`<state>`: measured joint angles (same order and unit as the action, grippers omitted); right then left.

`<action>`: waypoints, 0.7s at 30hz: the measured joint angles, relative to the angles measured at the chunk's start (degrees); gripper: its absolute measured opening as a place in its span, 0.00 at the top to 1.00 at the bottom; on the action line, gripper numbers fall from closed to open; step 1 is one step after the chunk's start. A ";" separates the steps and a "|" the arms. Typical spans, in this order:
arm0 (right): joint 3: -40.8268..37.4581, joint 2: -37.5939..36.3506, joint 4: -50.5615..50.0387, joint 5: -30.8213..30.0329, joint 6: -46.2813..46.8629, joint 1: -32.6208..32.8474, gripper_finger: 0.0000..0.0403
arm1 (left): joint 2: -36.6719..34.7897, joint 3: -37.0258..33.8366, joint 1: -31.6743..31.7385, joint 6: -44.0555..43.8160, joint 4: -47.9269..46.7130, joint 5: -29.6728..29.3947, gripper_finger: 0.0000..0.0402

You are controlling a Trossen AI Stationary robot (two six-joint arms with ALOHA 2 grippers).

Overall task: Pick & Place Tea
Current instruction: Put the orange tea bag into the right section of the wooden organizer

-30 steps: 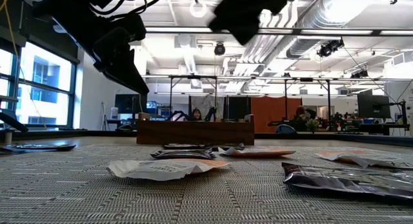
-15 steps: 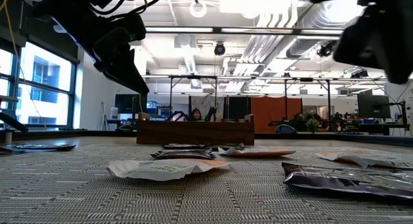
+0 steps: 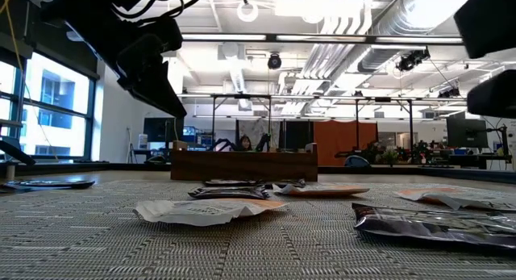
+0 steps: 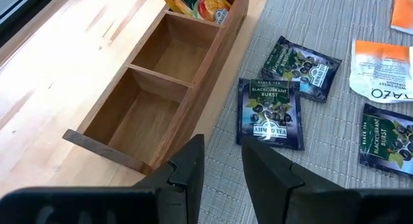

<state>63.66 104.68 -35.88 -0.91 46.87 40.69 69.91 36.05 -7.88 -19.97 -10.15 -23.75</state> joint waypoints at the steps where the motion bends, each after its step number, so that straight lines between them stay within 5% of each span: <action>1: 0.00 0.01 0.02 -0.49 -0.68 -0.02 0.73 | 0.00 0.00 0.00 -0.02 0.12 0.02 0.74; 11: -3.02 -0.15 4.06 2.43 1.03 -0.53 0.64 | 0.00 0.00 0.00 -0.07 0.07 0.22 0.74; 16: -4.69 -0.39 5.49 -0.71 -2.32 -0.02 0.56 | 0.00 0.00 0.00 -0.05 0.09 0.22 0.74; 21: -8.30 -0.61 8.45 0.25 -5.55 -0.38 0.60 | 0.00 0.00 0.00 -0.02 0.06 0.26 0.74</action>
<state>55.36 104.07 -27.43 -0.66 41.32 40.31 69.91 36.05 -7.88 -19.99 -10.09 -23.49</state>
